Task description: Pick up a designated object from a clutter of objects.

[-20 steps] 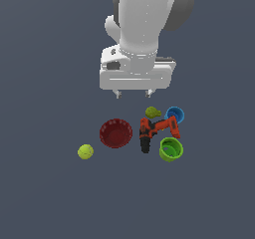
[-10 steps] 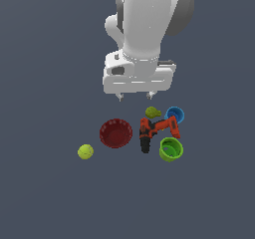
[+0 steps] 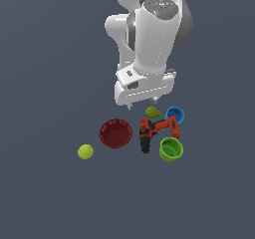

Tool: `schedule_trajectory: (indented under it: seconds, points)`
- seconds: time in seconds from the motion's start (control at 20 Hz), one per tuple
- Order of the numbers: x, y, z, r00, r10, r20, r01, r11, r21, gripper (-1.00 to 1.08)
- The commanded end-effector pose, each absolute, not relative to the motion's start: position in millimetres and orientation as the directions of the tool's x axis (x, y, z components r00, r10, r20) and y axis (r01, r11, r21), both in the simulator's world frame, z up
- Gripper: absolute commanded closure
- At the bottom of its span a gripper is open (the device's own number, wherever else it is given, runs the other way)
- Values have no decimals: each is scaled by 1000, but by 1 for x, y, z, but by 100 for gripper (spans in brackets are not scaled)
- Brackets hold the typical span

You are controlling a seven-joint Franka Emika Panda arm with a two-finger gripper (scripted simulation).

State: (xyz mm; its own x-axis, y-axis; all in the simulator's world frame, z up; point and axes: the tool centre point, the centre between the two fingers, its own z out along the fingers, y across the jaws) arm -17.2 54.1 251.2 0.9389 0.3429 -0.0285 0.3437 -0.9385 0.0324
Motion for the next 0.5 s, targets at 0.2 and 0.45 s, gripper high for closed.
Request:
schedule_trajectory:
  seconds: [0.2,0.45]
  points:
    - [-37,80,208,840,542,-29,543,-840,26,-92]
    - [-57,99,176,732,680,-26,681,-732,20,-92]
